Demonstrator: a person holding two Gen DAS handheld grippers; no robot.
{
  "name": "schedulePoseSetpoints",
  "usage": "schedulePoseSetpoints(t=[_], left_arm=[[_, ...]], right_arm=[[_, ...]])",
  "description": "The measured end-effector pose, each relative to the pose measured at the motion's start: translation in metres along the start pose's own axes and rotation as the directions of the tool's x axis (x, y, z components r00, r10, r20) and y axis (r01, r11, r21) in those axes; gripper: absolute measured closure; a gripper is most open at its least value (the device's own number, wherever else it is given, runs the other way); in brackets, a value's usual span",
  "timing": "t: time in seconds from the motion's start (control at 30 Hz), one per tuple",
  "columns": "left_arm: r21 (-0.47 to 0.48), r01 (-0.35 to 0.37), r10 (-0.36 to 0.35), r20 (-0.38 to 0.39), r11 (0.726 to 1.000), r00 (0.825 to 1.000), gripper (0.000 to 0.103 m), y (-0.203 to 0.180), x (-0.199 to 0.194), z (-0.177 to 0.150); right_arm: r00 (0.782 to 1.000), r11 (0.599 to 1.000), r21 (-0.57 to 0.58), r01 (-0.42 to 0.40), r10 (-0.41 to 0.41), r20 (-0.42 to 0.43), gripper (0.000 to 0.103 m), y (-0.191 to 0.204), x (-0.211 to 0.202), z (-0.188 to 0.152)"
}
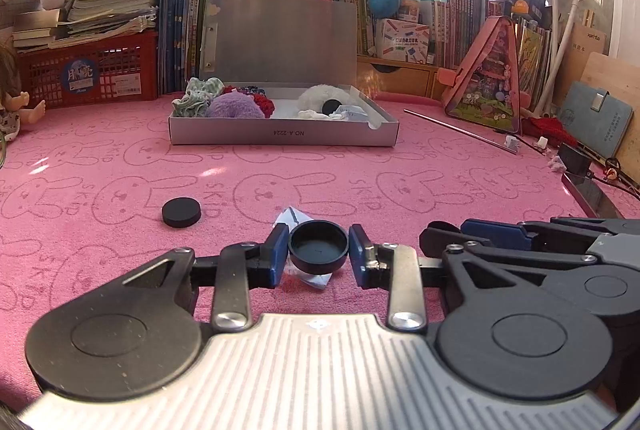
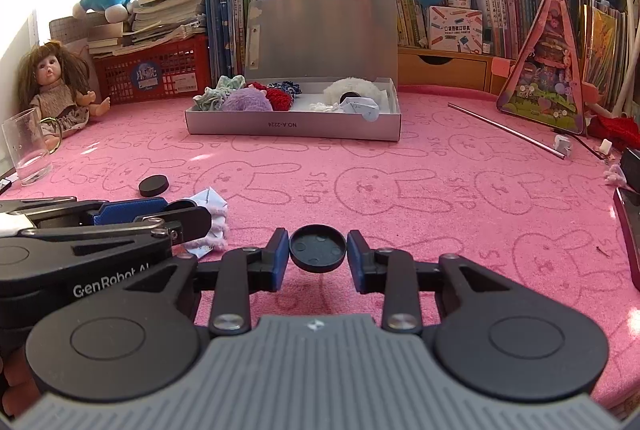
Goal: Organize objects
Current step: 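Carry the black lid toward the box with the right tool while the left tool carries its lid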
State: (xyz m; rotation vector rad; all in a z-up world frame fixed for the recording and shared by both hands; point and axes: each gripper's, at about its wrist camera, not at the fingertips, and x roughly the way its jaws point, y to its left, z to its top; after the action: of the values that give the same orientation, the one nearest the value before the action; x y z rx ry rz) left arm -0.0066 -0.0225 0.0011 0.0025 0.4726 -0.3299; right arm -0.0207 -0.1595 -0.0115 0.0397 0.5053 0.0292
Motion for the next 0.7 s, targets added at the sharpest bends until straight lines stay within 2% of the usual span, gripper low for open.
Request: schedulePoseSetpoints(t=[0.23,0.5,0.7], left_arm=[[0.001,-0.005,0.005,0.023,1.000,1.000,0.066,0.003,0.005,0.013],[-0.036,-0.003,0.003,0.008,0.999,1.000,0.066,0.013,0.019,0.027],[-0.046,0.000,0.001,0.021,0.999,1.000,0.066,0.019,0.028,0.041]], right_arm=[[1.000,1.000,0.010,-0.003,0.003,0.018,0.066,-0.004,0.006,0.013],[1.000,0.997,0.071,0.006,-0.007,0.003,0.066,-0.015,0.022,0.024],[1.000,0.997,0.072,0.003,-0.004,0.007,0.066,-0.020,0.031,0.034]])
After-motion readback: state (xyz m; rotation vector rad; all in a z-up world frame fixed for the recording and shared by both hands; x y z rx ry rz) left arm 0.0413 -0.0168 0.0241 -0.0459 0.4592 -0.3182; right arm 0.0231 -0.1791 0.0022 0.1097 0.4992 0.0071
